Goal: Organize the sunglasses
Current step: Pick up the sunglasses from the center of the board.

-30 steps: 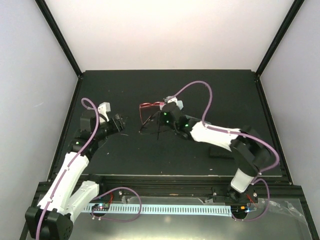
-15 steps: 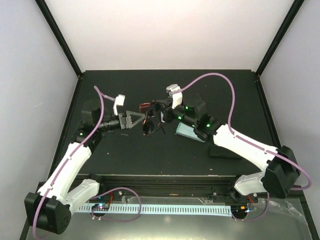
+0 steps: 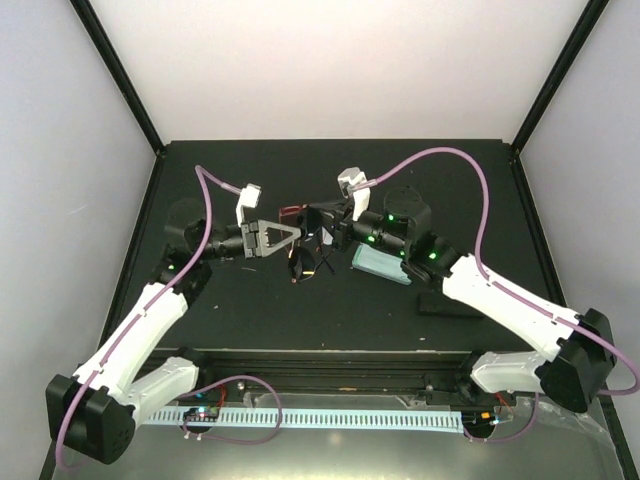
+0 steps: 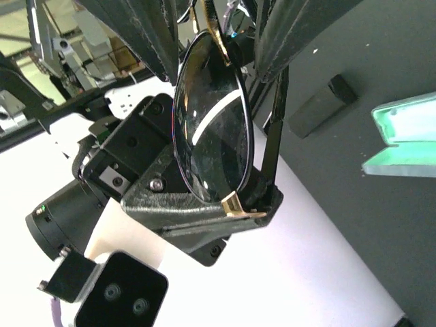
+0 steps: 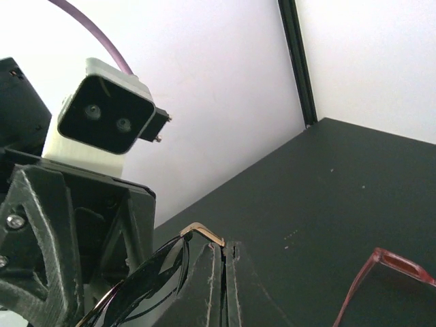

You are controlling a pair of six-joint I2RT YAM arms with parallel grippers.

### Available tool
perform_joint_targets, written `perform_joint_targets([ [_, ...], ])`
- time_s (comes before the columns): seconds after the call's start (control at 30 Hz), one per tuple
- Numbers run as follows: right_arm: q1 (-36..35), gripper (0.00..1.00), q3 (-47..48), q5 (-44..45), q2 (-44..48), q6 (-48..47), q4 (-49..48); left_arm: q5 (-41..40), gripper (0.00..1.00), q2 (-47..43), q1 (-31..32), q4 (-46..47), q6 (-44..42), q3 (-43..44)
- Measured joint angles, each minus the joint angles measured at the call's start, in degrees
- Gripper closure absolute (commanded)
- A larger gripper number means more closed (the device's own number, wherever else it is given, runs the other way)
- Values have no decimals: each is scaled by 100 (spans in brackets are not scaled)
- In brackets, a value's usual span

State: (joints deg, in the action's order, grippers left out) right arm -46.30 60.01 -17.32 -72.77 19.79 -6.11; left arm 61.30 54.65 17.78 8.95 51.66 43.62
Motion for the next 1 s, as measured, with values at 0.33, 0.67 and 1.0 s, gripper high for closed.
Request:
perform_joint_targets([
  [0.33, 0, 99, -7, -20, 483, 68, -22, 308, 99, 11, 448, 599, 343, 20],
  [0.67, 4, 58, -245, 398, 1099, 50, 7, 374, 99, 138, 573, 822, 243, 348],
  [1.0, 2, 55, -660, 1200, 2039, -68, 584, 374, 98, 125, 597, 901, -863, 723],
])
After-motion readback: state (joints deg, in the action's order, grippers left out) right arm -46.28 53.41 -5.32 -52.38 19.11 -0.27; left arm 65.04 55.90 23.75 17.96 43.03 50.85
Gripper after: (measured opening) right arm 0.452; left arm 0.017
